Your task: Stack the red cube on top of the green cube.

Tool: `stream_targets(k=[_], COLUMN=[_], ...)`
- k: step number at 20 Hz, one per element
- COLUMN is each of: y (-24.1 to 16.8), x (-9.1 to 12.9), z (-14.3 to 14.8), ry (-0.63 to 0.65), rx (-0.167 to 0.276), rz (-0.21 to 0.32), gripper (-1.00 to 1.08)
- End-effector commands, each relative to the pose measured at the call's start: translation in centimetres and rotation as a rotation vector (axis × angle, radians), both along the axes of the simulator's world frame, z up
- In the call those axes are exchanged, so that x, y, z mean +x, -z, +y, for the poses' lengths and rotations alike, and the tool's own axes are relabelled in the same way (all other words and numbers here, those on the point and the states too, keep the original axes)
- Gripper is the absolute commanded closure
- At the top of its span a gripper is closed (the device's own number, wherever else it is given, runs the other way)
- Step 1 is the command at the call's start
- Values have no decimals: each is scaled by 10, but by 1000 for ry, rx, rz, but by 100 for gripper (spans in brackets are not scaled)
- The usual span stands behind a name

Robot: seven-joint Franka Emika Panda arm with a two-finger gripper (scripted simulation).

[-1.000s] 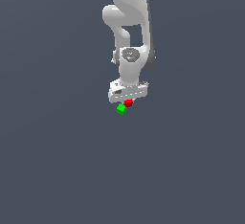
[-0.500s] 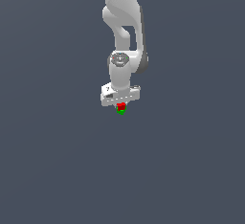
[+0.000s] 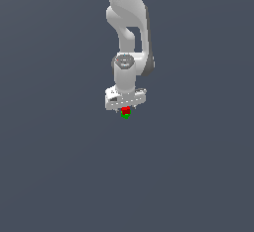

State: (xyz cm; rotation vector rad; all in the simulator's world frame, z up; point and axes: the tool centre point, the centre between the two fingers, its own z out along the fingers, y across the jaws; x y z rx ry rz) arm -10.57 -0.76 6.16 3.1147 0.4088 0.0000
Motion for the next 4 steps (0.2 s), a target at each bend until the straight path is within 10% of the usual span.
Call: stream_targets(k=[1,4], y=[0,0], x=[0,0], z=[0,0], ry=[0,0], rx=[0,0], rz=[0,0], gripper=[-92,-92])
